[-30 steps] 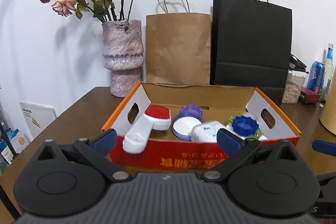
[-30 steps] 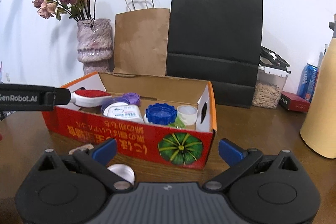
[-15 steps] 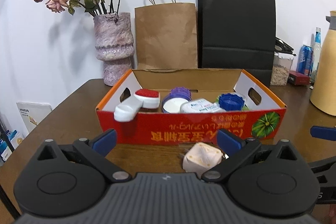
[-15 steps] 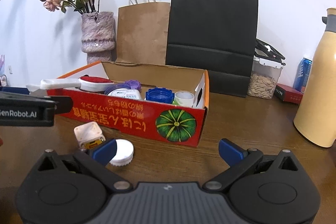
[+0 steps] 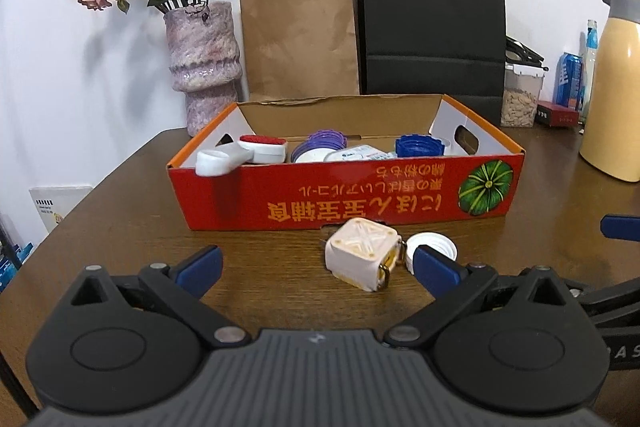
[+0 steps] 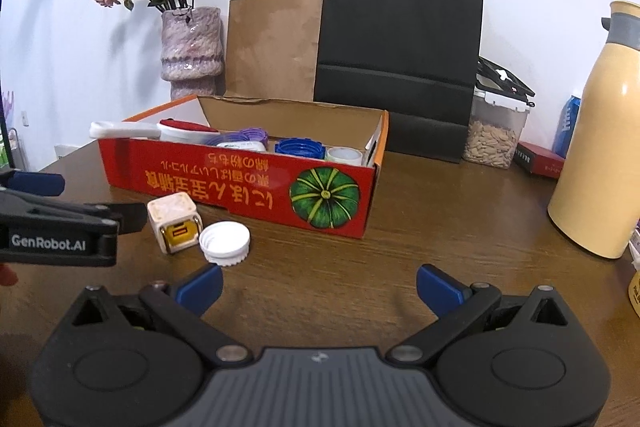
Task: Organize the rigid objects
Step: 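Withdraw both open tools from the box toward the cream block and white cap, then grasp the cream square block with the left tool while the right tool grasps the white screw cap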
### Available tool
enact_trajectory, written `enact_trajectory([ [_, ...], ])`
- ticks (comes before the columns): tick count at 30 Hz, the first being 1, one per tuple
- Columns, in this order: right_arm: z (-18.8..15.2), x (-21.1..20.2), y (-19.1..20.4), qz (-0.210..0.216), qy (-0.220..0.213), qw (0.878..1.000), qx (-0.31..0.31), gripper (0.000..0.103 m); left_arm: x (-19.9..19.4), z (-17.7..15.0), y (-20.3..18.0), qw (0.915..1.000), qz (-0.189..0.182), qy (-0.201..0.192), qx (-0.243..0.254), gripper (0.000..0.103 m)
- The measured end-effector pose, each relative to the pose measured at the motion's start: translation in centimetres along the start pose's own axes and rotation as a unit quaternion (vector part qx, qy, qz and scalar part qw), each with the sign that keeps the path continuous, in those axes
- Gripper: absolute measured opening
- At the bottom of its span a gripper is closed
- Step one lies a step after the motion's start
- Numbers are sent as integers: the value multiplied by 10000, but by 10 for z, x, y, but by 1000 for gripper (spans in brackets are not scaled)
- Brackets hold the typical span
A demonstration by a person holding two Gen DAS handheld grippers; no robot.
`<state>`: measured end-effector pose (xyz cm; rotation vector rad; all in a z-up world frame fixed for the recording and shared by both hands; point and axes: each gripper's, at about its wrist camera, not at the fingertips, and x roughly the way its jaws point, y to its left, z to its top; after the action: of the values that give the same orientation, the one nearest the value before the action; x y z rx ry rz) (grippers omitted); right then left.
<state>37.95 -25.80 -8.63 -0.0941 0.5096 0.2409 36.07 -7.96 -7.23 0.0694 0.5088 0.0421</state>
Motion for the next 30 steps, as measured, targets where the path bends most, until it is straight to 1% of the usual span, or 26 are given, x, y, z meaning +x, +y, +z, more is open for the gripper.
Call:
enact_trajectory([
  [8, -4, -2, -14, -12, 75, 9999, 122, 103, 18, -3, -5, 9997, 114, 229, 24, 103],
  [12, -4, 1, -16, -70, 98, 9998, 178, 103, 29, -1, -6, 9994, 33, 344, -17, 103],
  [19, -6, 12, -19, -226, 237, 9991, 254, 103, 45, 3, -12, 9991, -89, 395, 102, 103],
  [27, -5, 17, -27, -381, 187, 9981, 456, 103, 65, 9, -9, 9985, -196, 495, 106, 103],
  [30, -6, 18, -28, -415, 182, 9977, 504, 103, 68, 11, -10, 9986, -230, 456, 130, 103],
])
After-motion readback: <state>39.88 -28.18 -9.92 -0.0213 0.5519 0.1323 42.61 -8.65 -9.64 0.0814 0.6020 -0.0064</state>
